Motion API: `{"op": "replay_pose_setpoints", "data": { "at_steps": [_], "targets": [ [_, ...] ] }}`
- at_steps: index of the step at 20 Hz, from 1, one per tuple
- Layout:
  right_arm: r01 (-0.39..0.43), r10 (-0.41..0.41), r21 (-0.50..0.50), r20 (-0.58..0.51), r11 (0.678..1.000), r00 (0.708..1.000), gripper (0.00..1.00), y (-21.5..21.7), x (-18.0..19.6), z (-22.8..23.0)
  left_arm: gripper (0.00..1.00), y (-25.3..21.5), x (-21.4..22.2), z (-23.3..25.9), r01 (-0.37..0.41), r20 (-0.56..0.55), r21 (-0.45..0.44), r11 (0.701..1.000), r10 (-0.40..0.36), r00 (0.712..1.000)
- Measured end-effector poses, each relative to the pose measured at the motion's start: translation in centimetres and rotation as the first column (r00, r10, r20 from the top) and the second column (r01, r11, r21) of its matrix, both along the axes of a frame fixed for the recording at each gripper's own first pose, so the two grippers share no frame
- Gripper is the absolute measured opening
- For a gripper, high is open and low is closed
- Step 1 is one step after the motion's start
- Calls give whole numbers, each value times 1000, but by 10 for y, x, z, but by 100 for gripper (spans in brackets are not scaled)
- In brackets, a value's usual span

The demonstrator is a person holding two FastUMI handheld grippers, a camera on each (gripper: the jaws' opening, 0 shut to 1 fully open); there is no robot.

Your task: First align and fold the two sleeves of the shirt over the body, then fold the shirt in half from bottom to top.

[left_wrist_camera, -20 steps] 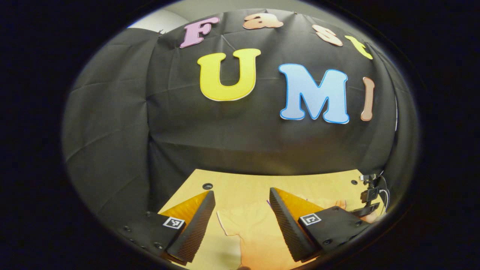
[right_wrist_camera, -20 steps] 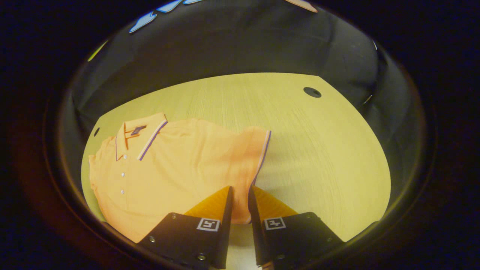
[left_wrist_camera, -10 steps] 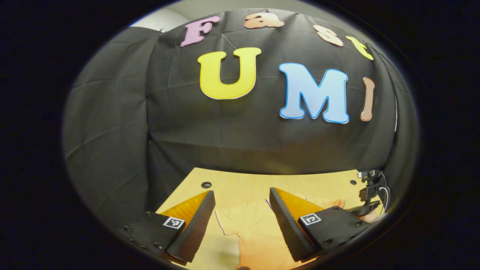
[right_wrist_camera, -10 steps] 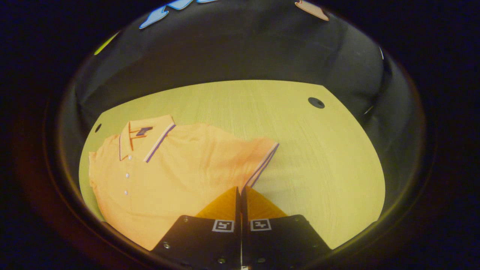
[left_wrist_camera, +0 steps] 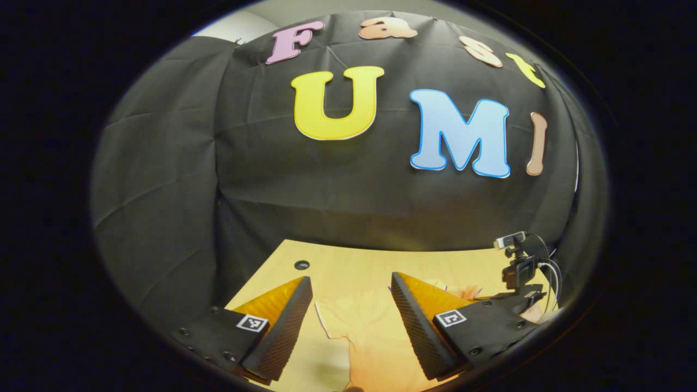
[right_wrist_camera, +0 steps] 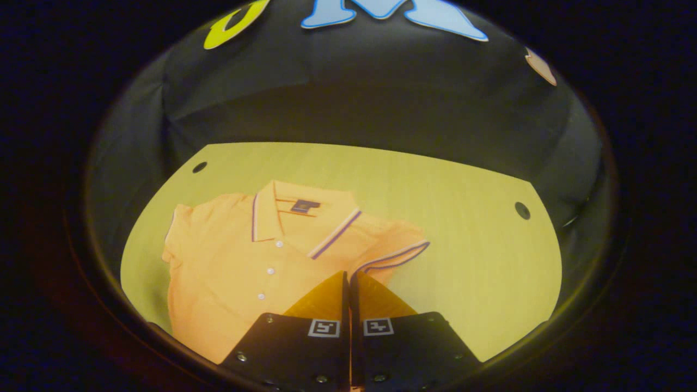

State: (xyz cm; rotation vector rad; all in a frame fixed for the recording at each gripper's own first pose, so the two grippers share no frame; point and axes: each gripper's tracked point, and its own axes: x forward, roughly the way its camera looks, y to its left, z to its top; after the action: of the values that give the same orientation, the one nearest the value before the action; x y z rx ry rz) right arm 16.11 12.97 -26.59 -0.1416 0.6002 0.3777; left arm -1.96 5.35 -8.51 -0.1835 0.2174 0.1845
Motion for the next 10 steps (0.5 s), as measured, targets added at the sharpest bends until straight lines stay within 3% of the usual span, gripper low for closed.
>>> {"op": "replay_pose_setpoints", "data": {
  "at_steps": [4,6,8,10],
  "targets": [
    [-105,104,-63,-28,992,994,2,39,-13,-19,99,6,-3,-4,-12,-8,4,1000,13,1000],
    [-112,108,-90,-45,990,993,1,44,-15,-29,92,9,-4,-6,-18,-13,2,1000,18,1000],
    [-109,103,-102,-65,989,993,4,45,-16,-35,100,11,-5,-9,-22,-18,-1,1000,22,1000],
    [-107,99,-100,-80,989,992,8,43,-18,-36,100,14,-7,-13,-24,-22,-4,1000,24,999]
  ]
}}
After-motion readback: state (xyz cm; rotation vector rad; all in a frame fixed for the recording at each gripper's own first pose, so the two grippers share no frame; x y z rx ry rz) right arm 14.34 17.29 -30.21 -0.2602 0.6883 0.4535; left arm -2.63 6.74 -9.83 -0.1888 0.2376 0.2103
